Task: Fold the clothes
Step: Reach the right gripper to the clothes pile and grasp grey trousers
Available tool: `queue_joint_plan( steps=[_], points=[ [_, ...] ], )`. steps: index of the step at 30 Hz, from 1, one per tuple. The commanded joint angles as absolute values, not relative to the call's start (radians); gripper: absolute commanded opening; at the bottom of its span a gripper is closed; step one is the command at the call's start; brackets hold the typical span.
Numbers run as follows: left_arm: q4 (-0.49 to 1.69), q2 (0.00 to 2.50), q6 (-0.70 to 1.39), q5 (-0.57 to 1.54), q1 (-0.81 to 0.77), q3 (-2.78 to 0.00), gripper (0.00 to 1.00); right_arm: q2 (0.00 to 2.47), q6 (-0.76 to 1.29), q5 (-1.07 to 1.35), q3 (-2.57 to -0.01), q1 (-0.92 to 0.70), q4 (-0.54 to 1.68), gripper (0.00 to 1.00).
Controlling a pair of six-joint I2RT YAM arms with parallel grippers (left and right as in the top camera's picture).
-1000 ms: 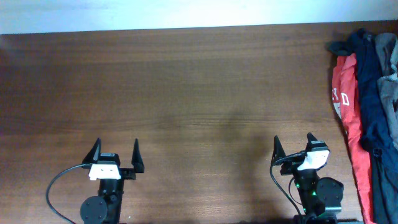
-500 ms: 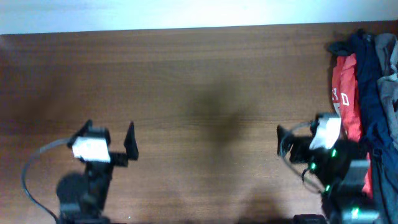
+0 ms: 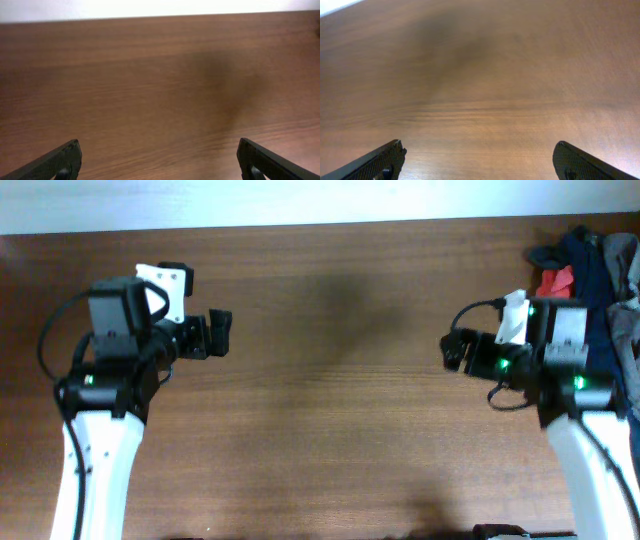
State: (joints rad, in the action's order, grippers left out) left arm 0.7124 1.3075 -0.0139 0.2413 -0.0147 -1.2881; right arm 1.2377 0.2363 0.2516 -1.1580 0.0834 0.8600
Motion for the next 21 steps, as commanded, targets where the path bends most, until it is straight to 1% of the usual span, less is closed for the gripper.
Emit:
queue_joint_plan(
  steps=[1,5,11,13,16,21],
  points=[
    [0.728,1.346,0.004,0.337,-0.019,-1.314,0.99,1.343,0.307,0.151,-1.279,0.176,0.891,0.99],
    [0.727,1.381,0.003,0.333,-0.019,-1.314,0.99,1.5,0.324,0.143,-1.454,0.33,0.933,0.99],
    [0.737,1.41,0.003,0.334,-0.019,-1.314,0.99,1.736,0.376,0.15,-1.726,0.596,0.932,0.99],
    [0.744,1.412,0.003,0.334,-0.019,-1.314,0.99,1.792,0.376,0.149,-1.795,0.662,0.93,0.99],
    [0.745,1.412,0.003,0.334,-0.019,-1.314,0.99,1.86,0.374,0.148,-1.852,0.737,0.896,0.99],
    [0.734,1.418,0.003,0.334,-0.019,-1.314,0.99,1.934,0.373,0.146,-1.854,0.815,0.82,0.99]
  ],
)
